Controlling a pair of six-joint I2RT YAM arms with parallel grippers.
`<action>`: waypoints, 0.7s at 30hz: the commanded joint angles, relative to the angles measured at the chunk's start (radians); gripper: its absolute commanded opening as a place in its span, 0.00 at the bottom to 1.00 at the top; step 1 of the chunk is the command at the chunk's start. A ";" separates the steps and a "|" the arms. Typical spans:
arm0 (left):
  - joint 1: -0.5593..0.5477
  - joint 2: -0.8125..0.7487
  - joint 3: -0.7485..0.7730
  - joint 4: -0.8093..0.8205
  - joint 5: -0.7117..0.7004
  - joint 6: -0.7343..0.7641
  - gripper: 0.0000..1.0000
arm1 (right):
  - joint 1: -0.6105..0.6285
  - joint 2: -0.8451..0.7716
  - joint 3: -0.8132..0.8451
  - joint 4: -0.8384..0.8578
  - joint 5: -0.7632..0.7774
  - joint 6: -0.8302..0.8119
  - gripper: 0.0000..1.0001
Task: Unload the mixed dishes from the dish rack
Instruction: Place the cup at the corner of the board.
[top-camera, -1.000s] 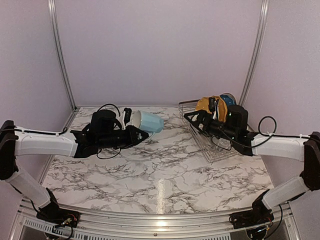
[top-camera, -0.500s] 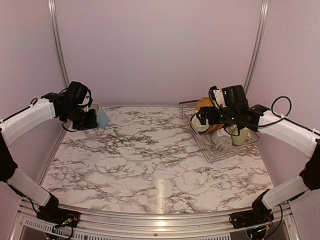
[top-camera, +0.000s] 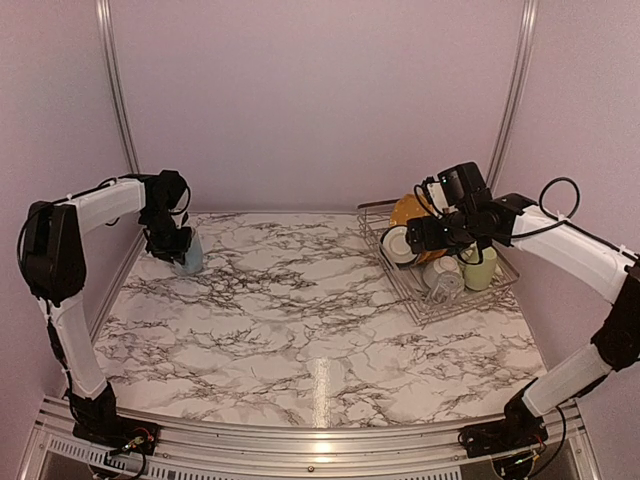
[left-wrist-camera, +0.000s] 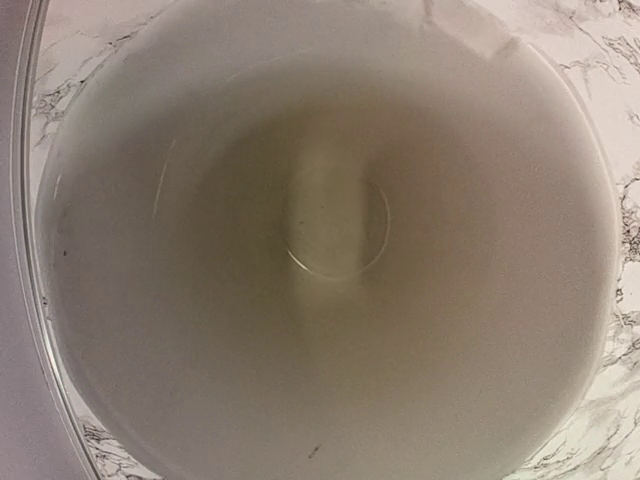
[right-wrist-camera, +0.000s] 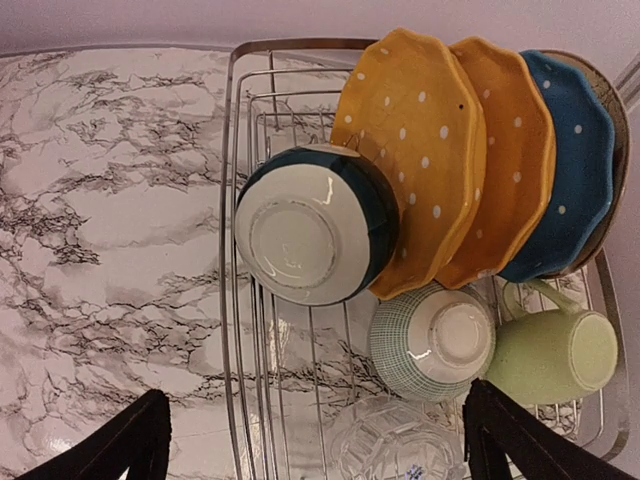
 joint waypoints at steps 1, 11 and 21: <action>0.031 -0.009 0.062 -0.005 -0.059 0.039 0.00 | -0.010 -0.011 0.023 -0.048 0.015 0.004 0.99; 0.107 0.044 0.053 -0.003 -0.116 0.171 0.00 | -0.013 -0.028 0.038 0.011 -0.127 0.065 0.99; 0.160 0.081 0.027 0.028 -0.005 0.279 0.00 | -0.012 -0.250 -0.133 0.237 -0.087 0.050 0.98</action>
